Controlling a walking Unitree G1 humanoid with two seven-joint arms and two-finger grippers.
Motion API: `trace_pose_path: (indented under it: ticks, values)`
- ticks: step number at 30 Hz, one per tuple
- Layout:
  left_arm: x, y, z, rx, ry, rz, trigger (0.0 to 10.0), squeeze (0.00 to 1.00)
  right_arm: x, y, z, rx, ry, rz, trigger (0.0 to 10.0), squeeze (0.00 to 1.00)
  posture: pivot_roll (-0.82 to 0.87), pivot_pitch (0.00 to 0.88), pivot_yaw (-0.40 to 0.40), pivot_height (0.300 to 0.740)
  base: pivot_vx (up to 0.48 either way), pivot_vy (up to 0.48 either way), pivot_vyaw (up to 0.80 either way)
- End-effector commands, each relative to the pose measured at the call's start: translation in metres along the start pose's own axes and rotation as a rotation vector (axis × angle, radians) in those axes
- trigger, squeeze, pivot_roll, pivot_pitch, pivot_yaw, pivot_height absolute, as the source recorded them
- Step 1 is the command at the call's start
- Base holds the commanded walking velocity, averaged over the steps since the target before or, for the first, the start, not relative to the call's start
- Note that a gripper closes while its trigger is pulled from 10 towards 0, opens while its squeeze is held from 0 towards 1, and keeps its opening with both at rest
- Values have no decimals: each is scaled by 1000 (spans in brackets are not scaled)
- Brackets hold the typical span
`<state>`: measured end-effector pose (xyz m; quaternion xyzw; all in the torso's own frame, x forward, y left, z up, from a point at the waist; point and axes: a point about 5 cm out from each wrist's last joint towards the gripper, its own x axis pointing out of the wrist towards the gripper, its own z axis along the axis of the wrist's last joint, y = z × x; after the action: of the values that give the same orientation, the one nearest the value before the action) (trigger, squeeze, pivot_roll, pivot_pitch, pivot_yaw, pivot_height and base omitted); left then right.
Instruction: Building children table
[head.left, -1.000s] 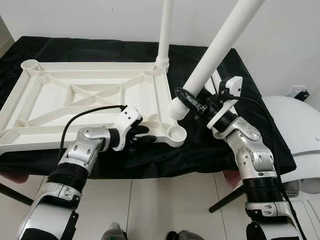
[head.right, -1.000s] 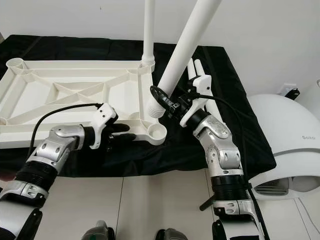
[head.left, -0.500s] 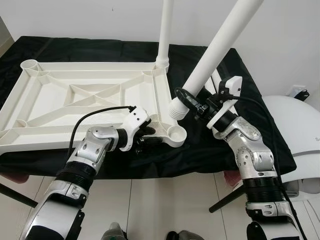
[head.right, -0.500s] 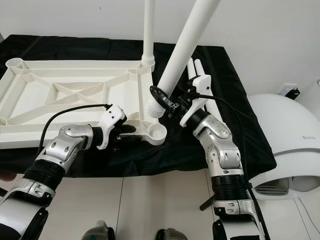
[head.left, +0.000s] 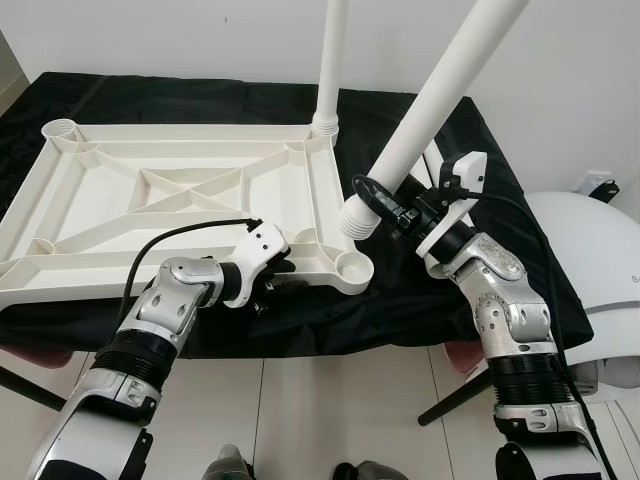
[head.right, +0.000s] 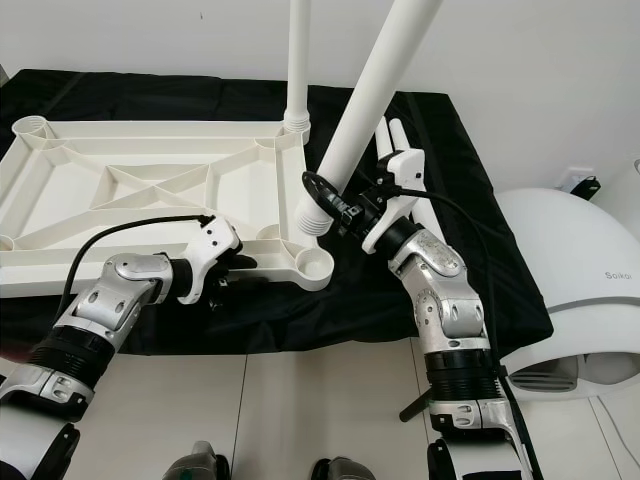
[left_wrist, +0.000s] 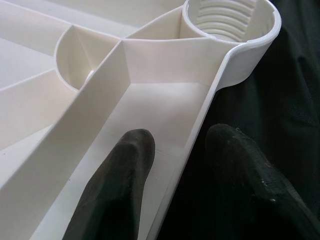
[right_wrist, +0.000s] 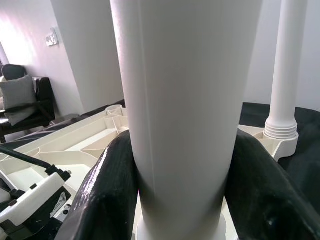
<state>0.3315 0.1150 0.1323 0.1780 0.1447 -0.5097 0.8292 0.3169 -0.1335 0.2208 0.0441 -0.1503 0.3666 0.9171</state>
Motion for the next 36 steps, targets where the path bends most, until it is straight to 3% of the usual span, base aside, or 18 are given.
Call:
trace_pose_path:
  ticks: [1,12,13,14,15,31,32,36]
  values:
    - [3,-2,-5,-1,30,4,10000,0,0,2,2,-7,-5,16,10000,0,6,58,-15,740,0,0,0]
    - [7,-4,-1,12,17,-8,9843,0,-3,2,0,-9,10,15,10000,0,0,61,-12,740,0,0,0]
    - [7,-4,0,9,11,-8,2314,0,-3,2,0,-9,13,16,10000,0,0,61,-12,740,0,0,0]
    - [7,-4,0,9,11,-8,2314,0,-3,2,0,-9,13,16,10000,0,0,61,-12,740,0,0,0]
    - [6,-4,0,8,5,-8,0,0,-4,1,-1,-10,18,16,10000,0,1,62,-13,740,0,0,0]
    - [3,-9,-6,35,12,-30,0,0,-10,-8,-7,-34,93,64,10000,0,1,64,-25,740,0,0,0]
    - [2,-8,-7,36,21,-26,10000,0,-12,-9,-9,-33,108,85,10000,0,4,61,-29,740,0,0,0]
    - [2,-7,-8,36,31,-21,10000,0,-14,-10,-13,-21,132,120,10000,0,7,59,-31,740,0,0,0]
